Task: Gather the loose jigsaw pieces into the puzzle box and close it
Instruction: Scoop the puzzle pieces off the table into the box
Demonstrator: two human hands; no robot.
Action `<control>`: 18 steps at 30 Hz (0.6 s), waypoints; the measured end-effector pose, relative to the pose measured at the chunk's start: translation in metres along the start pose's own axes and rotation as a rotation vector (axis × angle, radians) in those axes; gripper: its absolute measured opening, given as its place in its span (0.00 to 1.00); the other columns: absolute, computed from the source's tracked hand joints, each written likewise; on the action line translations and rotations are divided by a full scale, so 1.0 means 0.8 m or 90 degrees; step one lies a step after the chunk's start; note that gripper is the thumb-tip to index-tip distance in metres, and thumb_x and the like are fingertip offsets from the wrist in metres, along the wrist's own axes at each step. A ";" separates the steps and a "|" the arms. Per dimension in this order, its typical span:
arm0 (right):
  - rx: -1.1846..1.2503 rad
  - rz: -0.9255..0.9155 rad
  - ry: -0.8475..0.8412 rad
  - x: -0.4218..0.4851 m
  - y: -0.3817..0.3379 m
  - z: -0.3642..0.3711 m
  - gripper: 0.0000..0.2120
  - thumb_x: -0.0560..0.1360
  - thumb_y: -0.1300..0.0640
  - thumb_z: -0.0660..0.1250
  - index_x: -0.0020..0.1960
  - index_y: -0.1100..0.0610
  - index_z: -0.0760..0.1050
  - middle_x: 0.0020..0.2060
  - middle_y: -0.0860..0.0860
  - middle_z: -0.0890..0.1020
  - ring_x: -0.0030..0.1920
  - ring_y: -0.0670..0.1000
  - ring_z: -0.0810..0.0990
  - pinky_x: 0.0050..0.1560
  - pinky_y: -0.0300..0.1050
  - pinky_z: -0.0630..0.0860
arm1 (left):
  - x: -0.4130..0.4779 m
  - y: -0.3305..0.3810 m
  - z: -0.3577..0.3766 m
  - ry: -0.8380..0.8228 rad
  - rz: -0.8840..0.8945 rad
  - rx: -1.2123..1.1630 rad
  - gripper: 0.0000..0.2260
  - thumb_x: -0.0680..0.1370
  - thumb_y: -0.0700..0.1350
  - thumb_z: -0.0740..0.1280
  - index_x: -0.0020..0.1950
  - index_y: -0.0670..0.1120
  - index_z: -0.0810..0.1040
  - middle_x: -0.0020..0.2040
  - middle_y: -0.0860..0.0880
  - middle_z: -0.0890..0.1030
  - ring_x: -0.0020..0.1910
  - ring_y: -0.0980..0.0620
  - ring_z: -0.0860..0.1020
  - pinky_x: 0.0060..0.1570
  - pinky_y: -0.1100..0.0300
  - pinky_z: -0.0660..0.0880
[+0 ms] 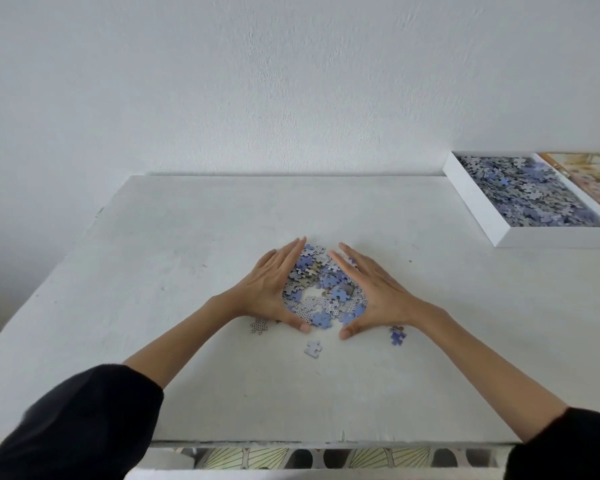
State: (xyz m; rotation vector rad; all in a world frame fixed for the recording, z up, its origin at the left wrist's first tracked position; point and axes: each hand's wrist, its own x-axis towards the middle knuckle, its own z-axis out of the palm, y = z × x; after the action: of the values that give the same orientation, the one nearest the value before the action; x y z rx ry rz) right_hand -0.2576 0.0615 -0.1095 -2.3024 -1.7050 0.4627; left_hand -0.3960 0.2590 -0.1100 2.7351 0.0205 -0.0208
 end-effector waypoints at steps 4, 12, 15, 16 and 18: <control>-0.038 0.000 0.046 0.004 0.002 0.006 0.58 0.54 0.18 0.50 0.74 0.45 0.36 0.75 0.45 0.42 0.73 0.45 0.42 0.71 0.45 0.40 | 0.001 -0.003 0.005 0.057 0.012 -0.009 0.59 0.57 0.76 0.63 0.76 0.49 0.39 0.75 0.50 0.56 0.73 0.54 0.53 0.70 0.61 0.45; -0.024 0.009 0.165 0.009 -0.006 0.007 0.39 0.63 0.29 0.56 0.70 0.46 0.63 0.57 0.45 0.65 0.59 0.46 0.63 0.62 0.43 0.59 | 0.001 -0.005 0.009 0.160 0.060 -0.018 0.36 0.67 0.67 0.64 0.69 0.48 0.69 0.53 0.51 0.73 0.51 0.55 0.67 0.56 0.58 0.66; 0.023 -0.013 0.183 0.010 -0.005 0.010 0.28 0.66 0.34 0.60 0.61 0.46 0.70 0.51 0.45 0.65 0.54 0.45 0.65 0.57 0.40 0.58 | 0.001 -0.005 0.009 0.176 0.071 -0.038 0.27 0.68 0.63 0.66 0.61 0.50 0.75 0.49 0.53 0.73 0.48 0.55 0.68 0.52 0.64 0.65; 0.039 -0.021 0.194 0.010 -0.004 0.011 0.25 0.66 0.35 0.61 0.58 0.47 0.71 0.51 0.45 0.66 0.55 0.46 0.66 0.58 0.41 0.60 | 0.000 -0.004 0.010 0.178 0.075 -0.045 0.24 0.68 0.62 0.67 0.59 0.50 0.76 0.48 0.54 0.73 0.47 0.56 0.68 0.50 0.65 0.65; 0.057 -0.034 0.205 0.011 -0.003 0.013 0.23 0.66 0.37 0.64 0.55 0.50 0.72 0.56 0.45 0.68 0.57 0.45 0.66 0.60 0.43 0.62 | -0.001 -0.002 0.009 0.183 0.081 -0.065 0.21 0.68 0.61 0.67 0.55 0.49 0.76 0.46 0.54 0.72 0.45 0.56 0.69 0.47 0.65 0.68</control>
State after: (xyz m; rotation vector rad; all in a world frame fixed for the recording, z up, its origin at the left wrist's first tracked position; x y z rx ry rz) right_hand -0.2614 0.0704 -0.1191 -2.1250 -1.5509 0.1429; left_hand -0.3967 0.2572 -0.1172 2.6092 -0.0704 0.3981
